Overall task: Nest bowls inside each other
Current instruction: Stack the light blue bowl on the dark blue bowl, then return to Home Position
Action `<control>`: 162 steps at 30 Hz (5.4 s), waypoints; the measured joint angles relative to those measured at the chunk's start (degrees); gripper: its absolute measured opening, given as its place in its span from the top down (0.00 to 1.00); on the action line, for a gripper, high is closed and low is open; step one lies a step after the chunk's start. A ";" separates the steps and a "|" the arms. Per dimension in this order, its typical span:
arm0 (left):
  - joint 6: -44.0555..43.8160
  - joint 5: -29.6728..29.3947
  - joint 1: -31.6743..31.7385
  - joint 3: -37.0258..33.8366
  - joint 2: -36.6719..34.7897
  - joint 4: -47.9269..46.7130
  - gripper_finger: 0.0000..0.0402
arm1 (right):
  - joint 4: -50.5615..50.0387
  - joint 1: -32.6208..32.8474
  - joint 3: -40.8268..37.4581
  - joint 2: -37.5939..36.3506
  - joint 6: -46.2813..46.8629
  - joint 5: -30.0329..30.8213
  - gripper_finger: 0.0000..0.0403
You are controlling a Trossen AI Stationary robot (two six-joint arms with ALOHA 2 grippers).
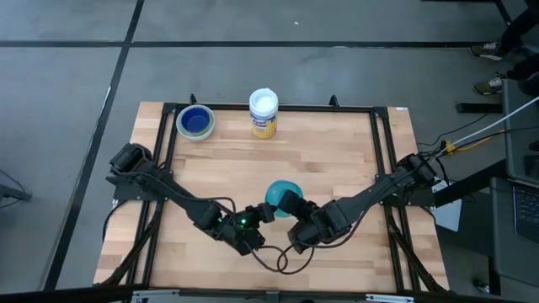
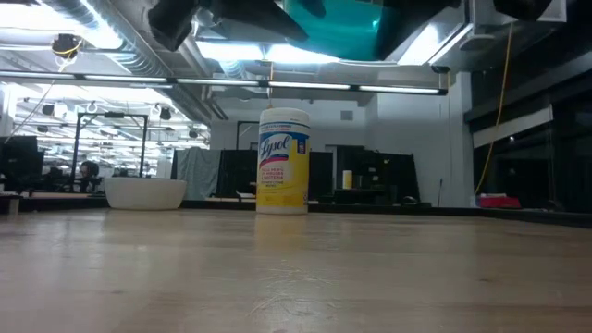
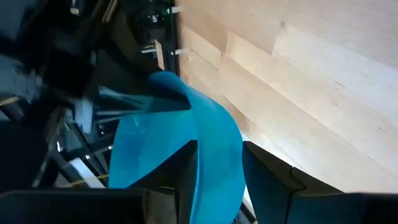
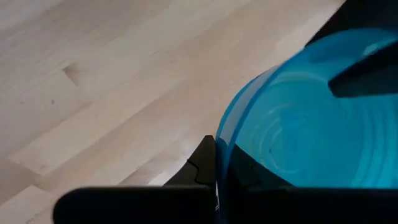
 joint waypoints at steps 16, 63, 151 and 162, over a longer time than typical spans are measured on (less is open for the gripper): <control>-29.52 -9.60 5.10 -0.02 -0.49 -22.46 0.99 | 2.19 0.01 4.66 0.02 8.95 -0.97 0.70; -77.47 38.67 78.01 -28.13 -28.67 -17.78 1.00 | -23.95 27.97 9.56 -0.72 74.94 6.90 0.67; -51.38 46.00 36.53 -75.47 -94.33 36.22 0.64 | -6.56 40.05 -79.63 -63.96 139.23 54.29 0.63; -64.14 21.24 36.20 -75.49 -92.37 27.65 0.64 | 6.07 32.94 -79.68 -63.89 150.42 38.31 0.72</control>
